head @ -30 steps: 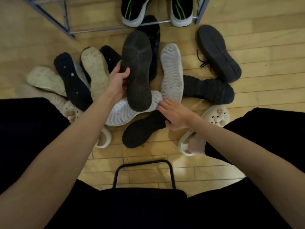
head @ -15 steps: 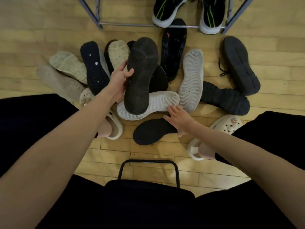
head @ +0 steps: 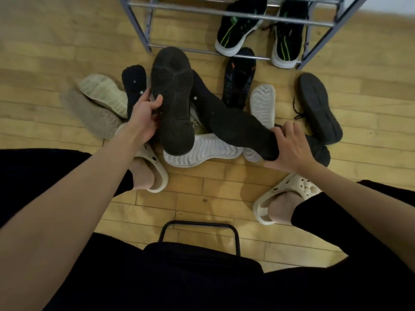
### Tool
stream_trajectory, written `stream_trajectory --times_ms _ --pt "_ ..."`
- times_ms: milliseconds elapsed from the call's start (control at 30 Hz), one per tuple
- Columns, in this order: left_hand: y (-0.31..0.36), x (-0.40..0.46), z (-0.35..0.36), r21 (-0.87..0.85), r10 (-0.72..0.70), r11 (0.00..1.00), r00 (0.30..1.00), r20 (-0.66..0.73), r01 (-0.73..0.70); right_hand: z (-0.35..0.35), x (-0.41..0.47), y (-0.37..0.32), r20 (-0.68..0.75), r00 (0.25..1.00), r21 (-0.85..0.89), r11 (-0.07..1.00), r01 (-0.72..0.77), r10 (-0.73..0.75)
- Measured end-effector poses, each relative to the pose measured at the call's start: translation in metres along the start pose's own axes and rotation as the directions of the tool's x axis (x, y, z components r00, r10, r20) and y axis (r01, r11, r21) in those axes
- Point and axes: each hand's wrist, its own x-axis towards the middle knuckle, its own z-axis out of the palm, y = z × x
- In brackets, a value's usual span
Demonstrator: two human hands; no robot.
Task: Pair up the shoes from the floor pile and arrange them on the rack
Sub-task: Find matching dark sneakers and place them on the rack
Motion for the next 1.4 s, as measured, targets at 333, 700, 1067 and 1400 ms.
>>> stream_trajectory --times_ms 333,700,1067,1400 --pt "-0.003 -0.006 0.000 -0.012 -0.016 1.000 0.999 -0.039 0.016 0.011 0.014 0.002 -0.171 0.952 0.094 0.966 -0.239 0.252" --pt "-0.011 -0.004 -0.020 0.002 0.001 1.000 1.000 0.002 -0.001 0.024 0.042 -0.051 -0.031 0.759 0.331 0.723 -0.607 0.651" --pt "-0.030 -0.014 -0.030 -0.037 -0.101 0.994 0.994 -0.032 0.100 0.018 0.064 -0.104 0.035 0.704 0.343 0.653 -0.675 0.709" --pt "-0.035 -0.019 -0.011 -0.135 -0.167 0.975 0.983 0.074 0.176 -0.024 0.106 -0.184 0.573 0.817 0.819 -0.081 -0.568 0.069"
